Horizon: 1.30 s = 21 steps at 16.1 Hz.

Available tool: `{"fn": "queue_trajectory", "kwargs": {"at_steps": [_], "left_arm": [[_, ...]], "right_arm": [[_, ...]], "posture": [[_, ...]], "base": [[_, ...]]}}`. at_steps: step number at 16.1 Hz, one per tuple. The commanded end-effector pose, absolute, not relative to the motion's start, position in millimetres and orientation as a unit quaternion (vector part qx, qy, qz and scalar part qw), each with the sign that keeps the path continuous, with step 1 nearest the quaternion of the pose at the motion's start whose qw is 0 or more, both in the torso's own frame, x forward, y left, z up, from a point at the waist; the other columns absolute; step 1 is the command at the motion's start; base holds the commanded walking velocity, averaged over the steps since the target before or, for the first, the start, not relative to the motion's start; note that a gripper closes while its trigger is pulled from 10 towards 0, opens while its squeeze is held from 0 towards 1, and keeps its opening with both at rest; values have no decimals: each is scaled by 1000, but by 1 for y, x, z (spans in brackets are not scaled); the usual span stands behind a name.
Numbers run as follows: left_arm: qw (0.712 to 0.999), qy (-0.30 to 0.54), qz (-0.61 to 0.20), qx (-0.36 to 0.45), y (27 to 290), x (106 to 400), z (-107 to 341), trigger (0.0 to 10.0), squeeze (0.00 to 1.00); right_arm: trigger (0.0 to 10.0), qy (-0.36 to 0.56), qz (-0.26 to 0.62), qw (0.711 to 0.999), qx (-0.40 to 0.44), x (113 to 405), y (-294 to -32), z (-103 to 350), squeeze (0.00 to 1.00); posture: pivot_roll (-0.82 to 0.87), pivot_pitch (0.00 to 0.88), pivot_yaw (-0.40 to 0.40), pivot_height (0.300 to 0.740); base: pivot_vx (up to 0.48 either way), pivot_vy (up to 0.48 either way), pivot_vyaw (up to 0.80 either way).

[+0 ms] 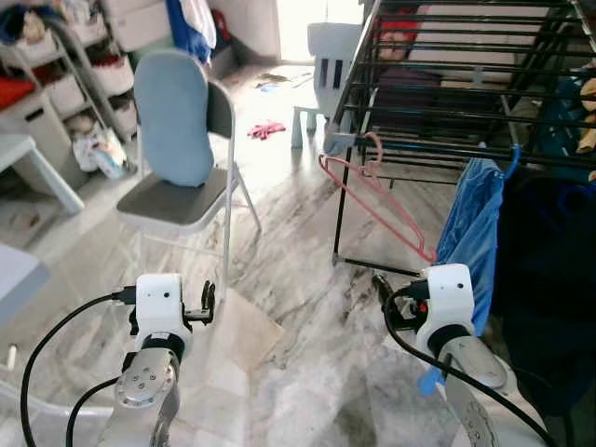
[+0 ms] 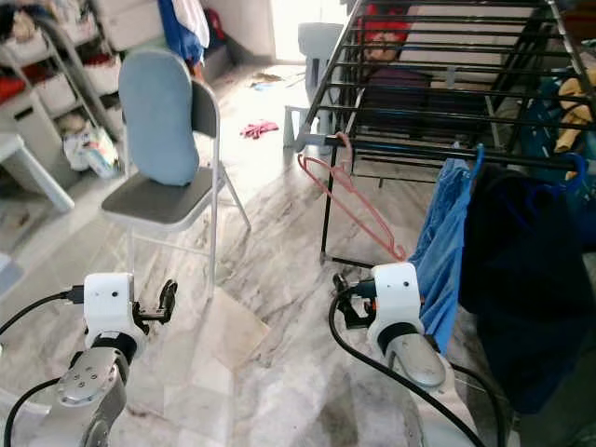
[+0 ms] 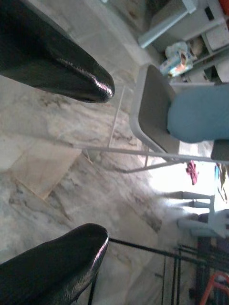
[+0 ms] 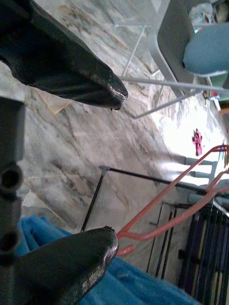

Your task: Hang hanger

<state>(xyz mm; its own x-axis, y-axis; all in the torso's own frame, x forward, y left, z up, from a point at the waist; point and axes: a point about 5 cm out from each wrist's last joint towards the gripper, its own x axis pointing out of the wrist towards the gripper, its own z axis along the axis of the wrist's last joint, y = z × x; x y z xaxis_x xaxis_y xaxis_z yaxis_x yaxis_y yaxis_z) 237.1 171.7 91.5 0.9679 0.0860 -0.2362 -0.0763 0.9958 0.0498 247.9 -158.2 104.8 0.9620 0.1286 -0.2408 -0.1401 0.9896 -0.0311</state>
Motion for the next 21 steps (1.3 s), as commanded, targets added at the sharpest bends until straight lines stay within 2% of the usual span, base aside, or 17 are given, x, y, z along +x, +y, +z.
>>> {"fn": "queue_trajectory", "kwargs": {"at_steps": [1, 5, 21], "left_arm": [[991, 125, 45, 21, 174, 236, 90, 10000, 0], [991, 127, 42, 17, 171, 236, 90, 10000, 0], [991, 129, 36, 15, 169, 241, 89, 10000, 0]], "right_arm": [[10000, 111, 75, 991, -20, 249, -156, 108, 0], [10000, 110, 74, 991, -15, 250, -156, 109, 0], [10000, 104, 79, 991, -15, 256, -154, 111, 0]], "posture": [[-62, 0, 46, 740], [-64, 0, 45, 740], [-59, 0, 44, 740]], "base": [[0, 0, 0], [0, 0, 0], [-302, 0, 0]]}}
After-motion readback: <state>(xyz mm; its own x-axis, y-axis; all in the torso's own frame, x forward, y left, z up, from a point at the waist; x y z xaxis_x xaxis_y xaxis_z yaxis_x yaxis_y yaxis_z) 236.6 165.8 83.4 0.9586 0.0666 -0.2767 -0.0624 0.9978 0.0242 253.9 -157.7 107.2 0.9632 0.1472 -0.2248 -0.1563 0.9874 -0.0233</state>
